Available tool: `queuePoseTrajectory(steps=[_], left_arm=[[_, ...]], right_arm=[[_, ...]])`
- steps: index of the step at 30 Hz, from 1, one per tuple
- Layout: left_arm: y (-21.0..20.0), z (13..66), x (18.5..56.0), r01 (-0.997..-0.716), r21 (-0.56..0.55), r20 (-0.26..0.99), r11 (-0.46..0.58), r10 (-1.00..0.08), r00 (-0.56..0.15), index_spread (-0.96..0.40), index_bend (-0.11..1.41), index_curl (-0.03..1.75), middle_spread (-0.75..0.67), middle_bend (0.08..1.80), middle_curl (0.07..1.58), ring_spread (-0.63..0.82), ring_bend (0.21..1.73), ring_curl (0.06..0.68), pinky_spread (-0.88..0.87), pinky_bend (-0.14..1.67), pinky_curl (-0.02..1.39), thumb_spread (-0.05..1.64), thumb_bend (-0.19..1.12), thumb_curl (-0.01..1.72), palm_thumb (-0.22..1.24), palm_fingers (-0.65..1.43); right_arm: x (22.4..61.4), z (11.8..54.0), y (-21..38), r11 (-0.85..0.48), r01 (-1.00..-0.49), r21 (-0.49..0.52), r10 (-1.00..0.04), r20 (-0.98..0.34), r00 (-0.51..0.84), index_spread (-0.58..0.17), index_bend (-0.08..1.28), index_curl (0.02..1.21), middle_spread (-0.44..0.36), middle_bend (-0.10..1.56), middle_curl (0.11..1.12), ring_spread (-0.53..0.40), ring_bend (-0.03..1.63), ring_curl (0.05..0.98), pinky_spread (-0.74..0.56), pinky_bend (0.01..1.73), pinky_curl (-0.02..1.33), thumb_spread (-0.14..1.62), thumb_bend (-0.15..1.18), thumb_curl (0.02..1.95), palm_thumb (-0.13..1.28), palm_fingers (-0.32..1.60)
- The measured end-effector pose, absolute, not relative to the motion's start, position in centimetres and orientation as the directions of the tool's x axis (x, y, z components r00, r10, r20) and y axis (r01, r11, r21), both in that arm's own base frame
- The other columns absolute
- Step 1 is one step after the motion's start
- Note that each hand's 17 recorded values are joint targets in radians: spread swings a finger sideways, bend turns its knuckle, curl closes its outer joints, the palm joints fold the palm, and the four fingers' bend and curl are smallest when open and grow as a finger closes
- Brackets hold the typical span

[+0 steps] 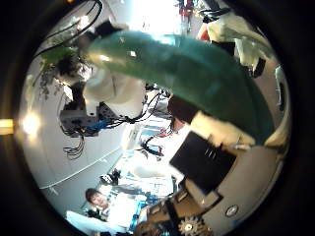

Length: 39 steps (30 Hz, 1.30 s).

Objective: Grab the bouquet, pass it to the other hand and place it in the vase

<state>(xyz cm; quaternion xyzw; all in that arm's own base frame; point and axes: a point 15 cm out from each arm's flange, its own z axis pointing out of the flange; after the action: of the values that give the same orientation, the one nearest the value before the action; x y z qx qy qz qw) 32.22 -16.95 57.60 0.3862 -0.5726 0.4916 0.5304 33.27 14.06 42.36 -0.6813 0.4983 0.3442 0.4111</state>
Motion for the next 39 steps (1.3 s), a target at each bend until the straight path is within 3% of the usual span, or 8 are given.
queuePoseTrajectory(steps=[1,2,5,7,15,27,32,39], left_arm=[[-16.6,58.1,32.5,-0.965,-0.173,0.984,0.196,0.075,-0.161,-0.64,0.71,0.95,-0.52,1.08,0.96,-0.42,1.49,0.52,-0.53,1.3,0.75,0.98,0.16,0.69,1.06,1.07],[-16.2,58.6,32.8,-0.966,-0.194,0.981,0.173,0.068,-0.185,-0.65,0.71,0.97,-0.52,1.09,0.97,-0.41,1.5,0.525,-0.53,1.3,0.75,0.99,0.16,0.7,1.06,1.06],[-14.9,59.9,33.2,-0.962,-0.245,0.97,0.124,0.045,-0.241,-0.67,0.7,1.03,-0.53,1.09,0.98,-0.41,1.51,0.53,-0.54,1.31,0.76,1.01,0.15,0.72,1.05,1.05],[-13.8,61.0,33.5,-0.955,-0.283,0.959,0.092,0.019,-0.282,-0.69,0.69,1.06,-0.54,1.09,0.99,-0.41,1.51,0.532,-0.54,1.31,0.77,1.02,0.15,0.74,1.05,1.05],[-10.0,64.9,34.6,-0.906,-0.42,0.905,-0.046,-0.092,-0.415,-0.73,0.65,1.16,-0.56,1.08,1.02,-0.41,1.52,0.539,-0.55,1.31,0.8,1.05,0.13,0.8,1.05,1.03],[-4.4,67.8,38.7,-0.765,-0.584,0.808,-0.269,-0.277,-0.52,-0.77,0.59,1.27,-0.58,1.06,1.04,-0.41,1.51,0.539,-0.56,1.28,0.82,1.07,0.1,0.86,1.05,1.04],[-2.7,66.7,39.8,-0.742,-0.6,0.788,-0.299,-0.377,-0.486,-0.78,0.57,1.3,-0.58,1.05,1.05,-0.41,1.51,0.538,-0.57,1.27,0.83,1.08,0.1,0.88,1.06,1.05],[-0.5,65.4,41.5,-0.678,-0.664,0.715,-0.314,-0.531,-0.454,-0.79,0.54,1.34,-0.59,1.03,1.07,-0.41,1.5,0.538,-0.57,1.25,0.85,1.09,0.08,0.9,1.06,1.06]], right_arm=[[33.3,42.3,14.0,-0.164,-0.962,-0.217,-0.397,-0.879,0.266,-0.325,0.51,0.82,-0.184,0.95,0.77,-0.221,1.3,0.625,-0.36,1.18,0.87,0.96,-0.05,0.87,0.74,0.28],[33.3,42.3,13.8,-0.16,-0.963,-0.216,-0.399,-0.878,0.263,-0.332,0.47,0.78,-0.173,0.89,0.75,-0.21,1.24,0.602,-0.3,1.11,0.86,0.96,-0.05,0.84,0.72,0.13],[33.4,41.7,13.3,-0.148,-0.968,-0.204,-0.404,-0.88,0.248,-0.335,0.37,0.66,-0.113,0.69,0.64,-0.128,1.08,0.511,-0.11,1.03,0.8,0.96,-0.04,0.76,0.69,-0.08],[33.4,41.2,13.0,-0.14,-0.971,-0.193,-0.404,-0.884,0.234,-0.332,0.29,0.58,-0.064,0.58,0.57,-0.052,0.97,0.448,0.05,0.96,0.75,0.96,-0.04,0.71,0.67,-0.1],[33.6,40.1,11.8,-0.107,-0.979,-0.171,-0.403,-0.893,0.2,-0.325,0.15,0.44,0.048,0.36,0.44,0.109,0.74,0.334,0.33,0.75,0.59,0.97,-0.03,0.6,0.67,-0.06],[33.5,39.4,11.2,-0.106,-0.981,-0.161,-0.417,-0.889,0.191,-0.31,0.15,0.34,0.073,0.3,0.38,0.153,0.66,0.28,0.41,0.66,0.48,0.95,-0.03,0.53,0.69,0.02],[33.6,39.5,11.1,-0.104,-0.981,-0.166,-0.417,-0.888,0.194,-0.307,0.15,0.31,0.065,0.29,0.37,0.151,0.64,0.269,0.41,0.65,0.45,0.96,-0.03,0.52,0.7,0.04],[33.8,39.1,11.1,-0.104,-0.982,-0.155,-0.414,-0.891,0.184,-0.306,0.15,0.29,0.063,0.27,0.36,0.149,0.62,0.257,0.41,0.64,0.41,0.95,-0.03,0.51,0.7,0.06]])
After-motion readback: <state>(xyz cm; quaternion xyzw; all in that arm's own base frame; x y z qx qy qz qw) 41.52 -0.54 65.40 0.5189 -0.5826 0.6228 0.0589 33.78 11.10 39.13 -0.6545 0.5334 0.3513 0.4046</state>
